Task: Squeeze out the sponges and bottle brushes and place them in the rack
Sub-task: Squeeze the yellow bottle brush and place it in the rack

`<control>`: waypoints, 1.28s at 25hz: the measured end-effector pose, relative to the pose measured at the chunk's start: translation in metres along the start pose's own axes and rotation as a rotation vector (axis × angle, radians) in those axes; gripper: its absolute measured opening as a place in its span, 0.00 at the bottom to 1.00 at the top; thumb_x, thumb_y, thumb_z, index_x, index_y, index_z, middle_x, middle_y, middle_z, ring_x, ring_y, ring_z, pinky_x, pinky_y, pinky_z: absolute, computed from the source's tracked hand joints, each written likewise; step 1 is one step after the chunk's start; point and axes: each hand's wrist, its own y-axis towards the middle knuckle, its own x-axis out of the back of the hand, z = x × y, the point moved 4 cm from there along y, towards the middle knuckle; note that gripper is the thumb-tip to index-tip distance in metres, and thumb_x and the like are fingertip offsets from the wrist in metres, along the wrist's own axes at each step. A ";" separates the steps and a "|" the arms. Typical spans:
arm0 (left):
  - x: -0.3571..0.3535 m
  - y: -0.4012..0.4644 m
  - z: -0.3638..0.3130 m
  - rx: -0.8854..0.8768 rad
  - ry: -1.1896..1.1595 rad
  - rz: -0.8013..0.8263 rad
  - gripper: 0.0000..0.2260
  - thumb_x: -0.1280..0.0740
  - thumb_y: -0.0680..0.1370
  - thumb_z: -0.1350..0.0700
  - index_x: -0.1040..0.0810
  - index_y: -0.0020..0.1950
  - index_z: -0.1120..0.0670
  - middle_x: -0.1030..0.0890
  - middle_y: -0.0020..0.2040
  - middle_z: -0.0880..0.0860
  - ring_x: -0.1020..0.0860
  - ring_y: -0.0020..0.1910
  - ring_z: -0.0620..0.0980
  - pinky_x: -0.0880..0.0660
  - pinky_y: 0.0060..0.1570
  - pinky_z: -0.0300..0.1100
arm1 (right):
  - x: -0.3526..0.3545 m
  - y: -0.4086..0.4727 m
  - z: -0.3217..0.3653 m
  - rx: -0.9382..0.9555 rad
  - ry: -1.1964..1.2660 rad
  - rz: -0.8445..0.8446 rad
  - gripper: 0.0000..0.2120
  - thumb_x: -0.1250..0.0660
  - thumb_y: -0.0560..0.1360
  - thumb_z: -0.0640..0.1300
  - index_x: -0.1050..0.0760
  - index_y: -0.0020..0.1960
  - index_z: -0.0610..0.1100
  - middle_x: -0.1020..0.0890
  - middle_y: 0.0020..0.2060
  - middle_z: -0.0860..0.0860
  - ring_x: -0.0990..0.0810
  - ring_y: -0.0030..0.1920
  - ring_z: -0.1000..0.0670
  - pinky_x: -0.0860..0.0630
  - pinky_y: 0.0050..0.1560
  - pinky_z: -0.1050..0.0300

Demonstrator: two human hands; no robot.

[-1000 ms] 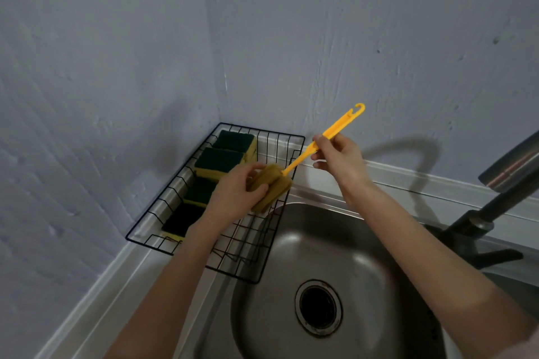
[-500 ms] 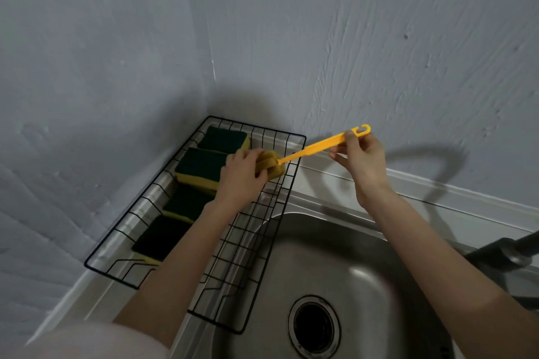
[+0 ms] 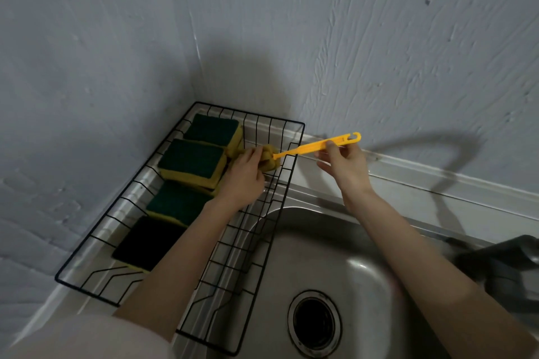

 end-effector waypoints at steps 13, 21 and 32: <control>0.029 -0.053 -0.044 -0.131 0.031 -0.064 0.21 0.39 0.76 0.59 0.36 0.69 0.55 0.28 0.66 0.57 0.26 0.61 0.56 0.29 0.63 0.53 | 0.012 -0.061 0.006 -0.102 -0.621 0.292 0.25 0.40 0.76 0.45 0.40 0.71 0.44 0.26 0.65 0.43 0.26 0.62 0.44 0.32 0.62 0.54; 0.028 -0.149 -0.070 -0.168 0.156 -0.096 0.19 0.42 0.78 0.55 0.34 0.69 0.55 0.30 0.70 0.56 0.30 0.67 0.54 0.32 0.67 0.53 | 0.055 -0.142 0.005 0.047 -0.912 0.379 0.26 0.40 0.76 0.44 0.41 0.72 0.42 0.31 0.70 0.41 0.32 0.69 0.43 0.36 0.66 0.56; -0.049 -0.229 -0.126 -0.180 0.197 0.078 0.20 0.40 0.78 0.55 0.34 0.69 0.55 0.31 0.70 0.56 0.32 0.68 0.54 0.35 0.69 0.50 | 0.167 -0.211 -0.040 -0.039 -0.972 0.378 0.25 0.40 0.76 0.46 0.39 0.71 0.45 0.31 0.69 0.43 0.31 0.69 0.43 0.33 0.67 0.51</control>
